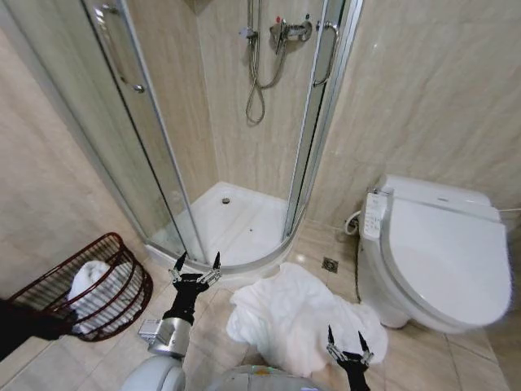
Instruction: Discard the used towel into the hamper.
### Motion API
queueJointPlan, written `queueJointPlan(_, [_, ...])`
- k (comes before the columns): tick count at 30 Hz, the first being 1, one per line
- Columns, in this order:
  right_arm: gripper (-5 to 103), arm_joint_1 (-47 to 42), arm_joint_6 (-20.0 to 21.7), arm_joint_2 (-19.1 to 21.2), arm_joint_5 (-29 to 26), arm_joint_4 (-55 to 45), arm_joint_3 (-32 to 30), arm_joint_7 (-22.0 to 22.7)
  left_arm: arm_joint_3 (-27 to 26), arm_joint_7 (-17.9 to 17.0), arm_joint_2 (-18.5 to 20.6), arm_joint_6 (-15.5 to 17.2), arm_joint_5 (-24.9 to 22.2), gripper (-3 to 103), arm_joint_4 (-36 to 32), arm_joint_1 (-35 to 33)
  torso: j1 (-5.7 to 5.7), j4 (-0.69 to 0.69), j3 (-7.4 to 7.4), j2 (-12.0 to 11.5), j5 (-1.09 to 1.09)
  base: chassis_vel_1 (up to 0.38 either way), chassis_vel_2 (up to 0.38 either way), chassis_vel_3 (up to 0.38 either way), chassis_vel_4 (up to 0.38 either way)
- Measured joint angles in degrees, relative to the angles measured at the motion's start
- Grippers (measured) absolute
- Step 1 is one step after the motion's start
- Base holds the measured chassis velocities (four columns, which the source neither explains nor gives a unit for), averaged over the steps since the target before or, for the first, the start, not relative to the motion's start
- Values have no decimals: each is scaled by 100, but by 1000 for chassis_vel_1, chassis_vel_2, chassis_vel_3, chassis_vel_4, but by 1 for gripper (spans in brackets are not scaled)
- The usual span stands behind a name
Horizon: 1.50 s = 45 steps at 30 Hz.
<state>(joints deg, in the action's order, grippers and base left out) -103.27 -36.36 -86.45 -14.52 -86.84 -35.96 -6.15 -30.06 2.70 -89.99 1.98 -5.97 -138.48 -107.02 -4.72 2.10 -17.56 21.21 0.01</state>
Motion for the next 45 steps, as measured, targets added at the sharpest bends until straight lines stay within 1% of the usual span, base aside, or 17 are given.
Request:
queueJointPlan(2, [100, 74, 318, 57, -278, 61, 37, -94, 0, 0, 0, 0, 0, 100, 0, 0, -1, -1, -3, 6, 0, -5, 0, -42, -4])
queueJointPlan(4, [100, 90, 386, 66, -322, 68, 44, -100, 0, 0, 1, 0, 0, 100, 0, 0, -1, -2, -4, 7, 0, -11, -1, -84, -7])
queueJointPlan(7, [100, 334, 1087, 125, -613, 191, 92, -110, 0, 0, 1, 0, 0, 100, 0, 0, 0, -1, -6, 16, -2, 65, -8, -69, 0])
queueJointPlan(8, [100, 334, 1087, 125, -613, 191, 92, -110, 0, 0, 1, 0, 0, 100, 0, 0, 0, -1, -6, 16, -2, 89, -8, -70, 18])
queueJointPlan(11, [100, 782, 1630, 191, -747, 615, 105, -146, 0, 0, 1, 0, 0, 100, 0, -1, -2, -1, -10, 21, 0, 30, -3, -11, 15])
queueJointPlan(12, [100, 782, 1630, 191, -747, 615, 105, -146, 0, 0, 1, 0, 0, 100, 0, -1, -2, -1, -10, 21, 0, 0, 0, 0, 0])
queueJointPlan(15, [100, 1255, 1921, 311, -832, 1097, 109, -196, 0, 0, 0, 0, 0, 100, 0, 0, -8, -1, -15, 24, -1, 0, 0, 0, 0])
queueJointPlan(22, [100, 1826, 2110, 443, -753, 1722, 146, -216, 0, 0, 0, 0, 0, 100, 0, -1, -9, 0, -18, 30, -1, 0, 0, 0, 0])
queueJointPlan(25, [100, 2087, 2156, 411, -585, 2079, 175, -187, 0, 0, 0, 0, 0, 100, 0, 0, -9, 0, -19, 33, -1, 0, 0, 0, 0])
queueJointPlan(27, [100, 2434, 2166, 363, -458, 2619, 184, -169, 0, 0, 0, 0, 0, 100, 0, 0, -10, 0, -20, 34, 1, 0, 0, 0, 0])
queueJointPlan(30, [100, 2731, 2261, 352, -433, 3034, 195, -146, 0, 0, 0, 0, 0, 100, 0, 0, -11, 0, -21, 35, -1, 0, 0, 0, 0])
queueJointPlan(36, [100, 3078, 2360, 372, -311, 3472, 248, -94, 0, 0, 0, 0, 0, 100, 0, 0, -12, -1, -23, 38, -1, 0, 0, 0, 0])
queueJointPlan(37, [103, 3201, 2395, 382, -244, 3609, 248, -52, 0, 0, 0, 0, 0, 100, 0, 0, -12, 0, -23, 39, -1, 0, 0, 0, 0])
queueJointPlan(39, [100, 3297, 2428, 395, -201, 3721, 248, -38, 0, 0, 0, 0, 0, 100, 0, 0, -12, 0, -23, 39, -1, 0, 0, 0, 0])
queueJointPlan(42, [86, 3456, 2454, 424, -135, 3941, 255, -117, 0, 0, 0, 0, 0, 100, 0, 0, -12, 0, -24, 40, -2, 0, 0, 0, 0])
queueJointPlan(44, [86, 3481, 2454, 422, -117, 3978, 258, -162, 0, 0, 0, 0, 0, 100, 0, 0, -12, 0, -24, 40, -1, 0, 0, 0, 0])
queueJointPlan(45, [81, 3495, 2454, 415, -102, 3997, 259, -186, 0, 0, 0, 0, 0, 100, 0, 0, -13, 0, -24, 40, -1, 0, 0, 0, 0])
